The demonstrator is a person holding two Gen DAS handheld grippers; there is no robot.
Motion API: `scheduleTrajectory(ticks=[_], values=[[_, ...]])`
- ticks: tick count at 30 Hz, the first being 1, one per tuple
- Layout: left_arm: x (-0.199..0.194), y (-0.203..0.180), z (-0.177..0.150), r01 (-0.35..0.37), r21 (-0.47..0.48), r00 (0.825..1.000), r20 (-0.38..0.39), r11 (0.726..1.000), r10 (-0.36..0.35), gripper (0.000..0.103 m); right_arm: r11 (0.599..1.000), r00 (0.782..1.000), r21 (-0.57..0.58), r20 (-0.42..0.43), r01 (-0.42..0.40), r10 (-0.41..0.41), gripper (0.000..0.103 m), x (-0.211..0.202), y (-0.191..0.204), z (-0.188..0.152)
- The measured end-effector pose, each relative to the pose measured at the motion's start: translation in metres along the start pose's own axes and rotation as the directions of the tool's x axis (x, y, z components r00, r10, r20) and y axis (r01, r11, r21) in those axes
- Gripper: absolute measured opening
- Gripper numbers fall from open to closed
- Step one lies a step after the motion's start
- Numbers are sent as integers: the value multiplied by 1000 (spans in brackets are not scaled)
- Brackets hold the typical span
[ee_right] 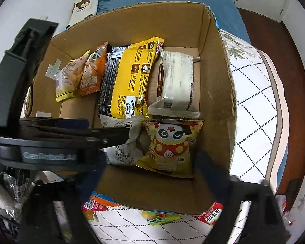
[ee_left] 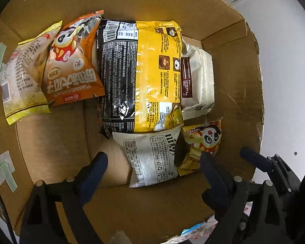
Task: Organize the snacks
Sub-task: 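Carry both packets into the cardboard box and open both tools to release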
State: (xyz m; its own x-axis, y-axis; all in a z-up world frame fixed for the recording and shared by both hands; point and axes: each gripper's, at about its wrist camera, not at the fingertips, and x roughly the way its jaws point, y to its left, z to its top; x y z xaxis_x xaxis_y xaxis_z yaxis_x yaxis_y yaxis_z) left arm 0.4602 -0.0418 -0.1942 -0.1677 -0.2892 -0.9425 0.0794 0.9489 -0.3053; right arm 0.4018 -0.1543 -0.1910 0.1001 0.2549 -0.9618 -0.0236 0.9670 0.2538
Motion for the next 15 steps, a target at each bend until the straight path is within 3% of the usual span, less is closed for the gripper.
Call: scheduleTrajectory(ticks=[9,15], values=[[-27,-1,-17,-80,6,989,125,997,79,93,998,998,25,37,56,-57,97,-12,8,-6],[-61,-5,-39,-162,-4,947,281,987,156,93,997,990,48,124,64,-69,97,-40,12,-16]])
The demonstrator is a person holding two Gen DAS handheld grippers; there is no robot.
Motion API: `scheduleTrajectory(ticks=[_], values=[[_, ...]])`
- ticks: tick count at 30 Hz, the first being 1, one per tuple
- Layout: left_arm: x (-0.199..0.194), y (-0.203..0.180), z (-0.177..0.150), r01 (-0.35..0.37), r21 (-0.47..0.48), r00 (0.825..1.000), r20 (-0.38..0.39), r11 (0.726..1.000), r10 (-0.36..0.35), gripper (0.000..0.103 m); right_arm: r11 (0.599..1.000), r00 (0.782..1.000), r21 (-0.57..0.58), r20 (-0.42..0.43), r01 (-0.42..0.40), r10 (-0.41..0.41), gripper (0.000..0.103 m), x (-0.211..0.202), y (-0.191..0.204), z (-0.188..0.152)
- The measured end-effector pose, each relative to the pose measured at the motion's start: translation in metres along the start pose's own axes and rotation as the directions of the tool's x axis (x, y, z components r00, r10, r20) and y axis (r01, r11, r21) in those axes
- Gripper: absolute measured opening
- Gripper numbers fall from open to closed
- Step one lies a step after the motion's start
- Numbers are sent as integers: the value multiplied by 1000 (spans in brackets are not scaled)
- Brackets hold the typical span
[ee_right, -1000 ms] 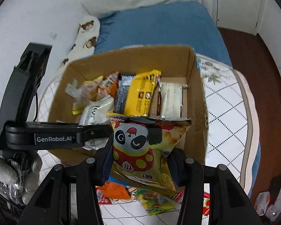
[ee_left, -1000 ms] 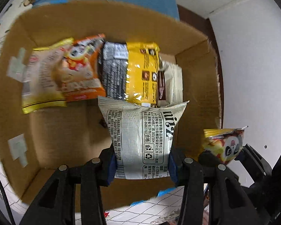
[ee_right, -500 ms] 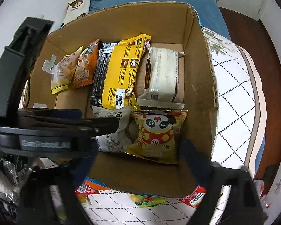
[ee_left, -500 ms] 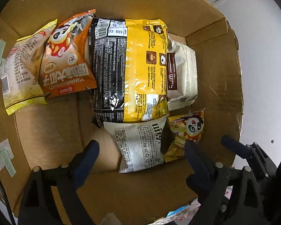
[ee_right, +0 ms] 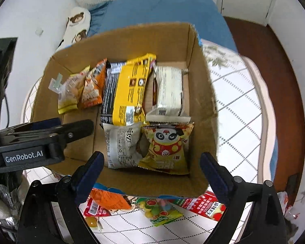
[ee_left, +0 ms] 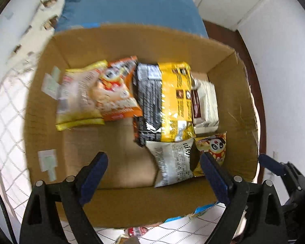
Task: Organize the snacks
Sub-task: 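Carry both packets into the cardboard box and open both tools to release, then grasp the watermelon gummy bag with the right tool while the left grasps the orange packet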
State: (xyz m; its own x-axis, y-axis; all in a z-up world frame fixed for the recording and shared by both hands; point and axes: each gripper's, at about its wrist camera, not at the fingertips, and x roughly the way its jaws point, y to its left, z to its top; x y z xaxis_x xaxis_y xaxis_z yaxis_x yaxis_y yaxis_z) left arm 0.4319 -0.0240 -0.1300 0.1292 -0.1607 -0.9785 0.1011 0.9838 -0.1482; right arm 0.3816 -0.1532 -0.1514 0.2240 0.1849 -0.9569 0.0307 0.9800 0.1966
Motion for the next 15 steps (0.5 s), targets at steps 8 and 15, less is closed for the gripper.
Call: scheduleTrajectory(ticks=[8,15], values=[[-51,11,-26,-103,21,979,178,994,98,93,998,989,7,135,56,-56,97,-38,10,-15],[-86,15,-61,-136,13,951,283,991,126,93,996,969,-1,232,87,-85,97,-70,25,-41]])
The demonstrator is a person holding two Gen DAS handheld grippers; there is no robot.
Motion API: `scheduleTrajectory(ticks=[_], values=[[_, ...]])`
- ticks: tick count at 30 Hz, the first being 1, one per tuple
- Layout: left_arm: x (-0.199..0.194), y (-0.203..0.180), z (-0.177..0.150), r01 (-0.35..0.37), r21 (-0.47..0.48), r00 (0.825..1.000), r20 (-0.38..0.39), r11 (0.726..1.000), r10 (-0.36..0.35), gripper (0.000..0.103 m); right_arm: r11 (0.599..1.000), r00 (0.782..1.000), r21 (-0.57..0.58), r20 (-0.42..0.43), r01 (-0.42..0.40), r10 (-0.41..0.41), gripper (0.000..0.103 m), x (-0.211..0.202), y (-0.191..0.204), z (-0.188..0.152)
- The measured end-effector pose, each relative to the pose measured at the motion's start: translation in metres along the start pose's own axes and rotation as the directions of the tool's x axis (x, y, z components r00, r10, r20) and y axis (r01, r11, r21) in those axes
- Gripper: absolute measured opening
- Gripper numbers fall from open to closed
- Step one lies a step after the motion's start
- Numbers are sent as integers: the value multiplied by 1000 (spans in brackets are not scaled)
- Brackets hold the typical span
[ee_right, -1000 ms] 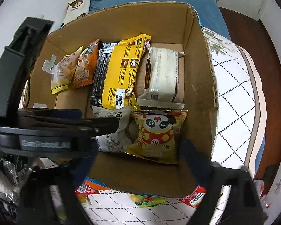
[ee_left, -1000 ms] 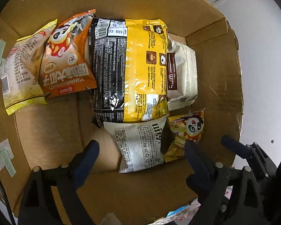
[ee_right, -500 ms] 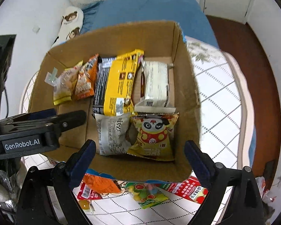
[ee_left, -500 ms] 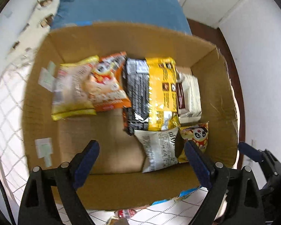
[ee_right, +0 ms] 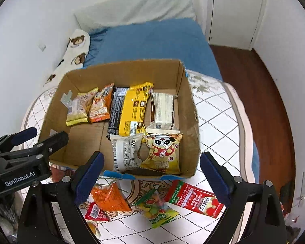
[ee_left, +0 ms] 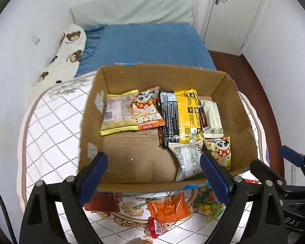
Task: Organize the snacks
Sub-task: 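Grasp the watermelon gummy bag with the right tool while the left grasps the orange packet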
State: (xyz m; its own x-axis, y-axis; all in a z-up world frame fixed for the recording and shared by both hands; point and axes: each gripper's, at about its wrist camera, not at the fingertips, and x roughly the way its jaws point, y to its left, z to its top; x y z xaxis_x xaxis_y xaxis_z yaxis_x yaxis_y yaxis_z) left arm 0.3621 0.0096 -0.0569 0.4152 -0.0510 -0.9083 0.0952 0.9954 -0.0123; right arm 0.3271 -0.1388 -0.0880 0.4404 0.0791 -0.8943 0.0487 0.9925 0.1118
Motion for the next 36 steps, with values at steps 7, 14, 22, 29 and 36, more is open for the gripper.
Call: scheduleTrajectory(ticks=[7,14,22,29,36], values=[[-47,4,-22,6,-5,995,100,1000,-6,93,999,994,27,107,-21,18,97,-51,8,-19],[-63,13,-48,-7,-9,994,111,1000,8,93,995,991,44,100,-91,86,97,-71,14,-43],[5,-12,-94,-96,245,995,-15,965,103,93,998,997,20,-32,-62,63,77,-26,4,-81],[89,-68,-136,-65,642,974,-126,764,188,93,998,981,39,-187,-40,47,60,37,-26,-110],[137,-95,-154,31,773,952,-216,634,217,93,999,969,12,-245,-32,34,60,62,-41,-120]])
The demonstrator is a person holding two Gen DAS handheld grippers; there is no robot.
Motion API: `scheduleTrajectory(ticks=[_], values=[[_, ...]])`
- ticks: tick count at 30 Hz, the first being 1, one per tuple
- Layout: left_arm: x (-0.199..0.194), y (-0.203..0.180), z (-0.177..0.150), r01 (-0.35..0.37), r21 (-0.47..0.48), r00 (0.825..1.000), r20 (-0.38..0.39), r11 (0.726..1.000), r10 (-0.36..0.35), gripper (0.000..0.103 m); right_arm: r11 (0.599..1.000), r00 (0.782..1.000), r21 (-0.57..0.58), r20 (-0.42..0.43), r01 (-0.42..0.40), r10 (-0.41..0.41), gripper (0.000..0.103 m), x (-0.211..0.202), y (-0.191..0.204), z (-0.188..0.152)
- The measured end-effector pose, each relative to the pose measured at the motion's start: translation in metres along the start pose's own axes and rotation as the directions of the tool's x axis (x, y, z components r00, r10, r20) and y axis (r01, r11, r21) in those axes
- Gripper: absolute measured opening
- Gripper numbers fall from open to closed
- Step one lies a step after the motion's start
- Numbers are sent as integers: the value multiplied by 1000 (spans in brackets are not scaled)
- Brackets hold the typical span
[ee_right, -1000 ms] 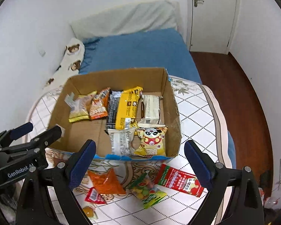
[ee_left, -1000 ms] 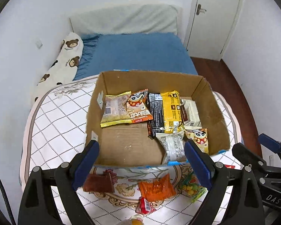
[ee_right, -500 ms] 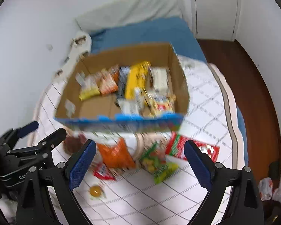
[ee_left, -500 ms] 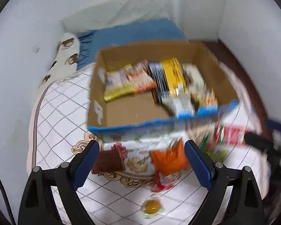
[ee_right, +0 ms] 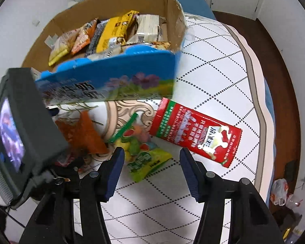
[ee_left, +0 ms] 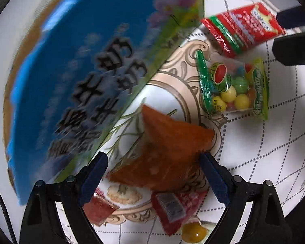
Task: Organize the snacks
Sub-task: 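Grasp the watermelon gummy bag with the right tool while the left grasps the orange packet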
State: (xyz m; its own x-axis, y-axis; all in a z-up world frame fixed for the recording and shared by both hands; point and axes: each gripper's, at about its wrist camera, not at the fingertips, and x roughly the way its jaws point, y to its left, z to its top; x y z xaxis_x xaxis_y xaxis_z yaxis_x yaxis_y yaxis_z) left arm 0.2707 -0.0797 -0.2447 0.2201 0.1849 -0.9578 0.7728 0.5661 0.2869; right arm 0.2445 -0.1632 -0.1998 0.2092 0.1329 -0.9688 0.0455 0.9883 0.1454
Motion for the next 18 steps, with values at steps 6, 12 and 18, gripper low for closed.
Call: scheduleTrajectory(ticks=[6,12,18], values=[[10,0,-3,37,-80,999,-19,996,-39,57,999,1000,-37,-20,8,-9,60,4,-4,6],[20,40,-50,191,-480,970,-43,856,-241,57,992,998,-123,-63,8,-16,60,17,8,10],[47,76,-124,307,-830,877,57,465,-477,57,971,989,-238,-134,28,-61,60,54,36,12]])
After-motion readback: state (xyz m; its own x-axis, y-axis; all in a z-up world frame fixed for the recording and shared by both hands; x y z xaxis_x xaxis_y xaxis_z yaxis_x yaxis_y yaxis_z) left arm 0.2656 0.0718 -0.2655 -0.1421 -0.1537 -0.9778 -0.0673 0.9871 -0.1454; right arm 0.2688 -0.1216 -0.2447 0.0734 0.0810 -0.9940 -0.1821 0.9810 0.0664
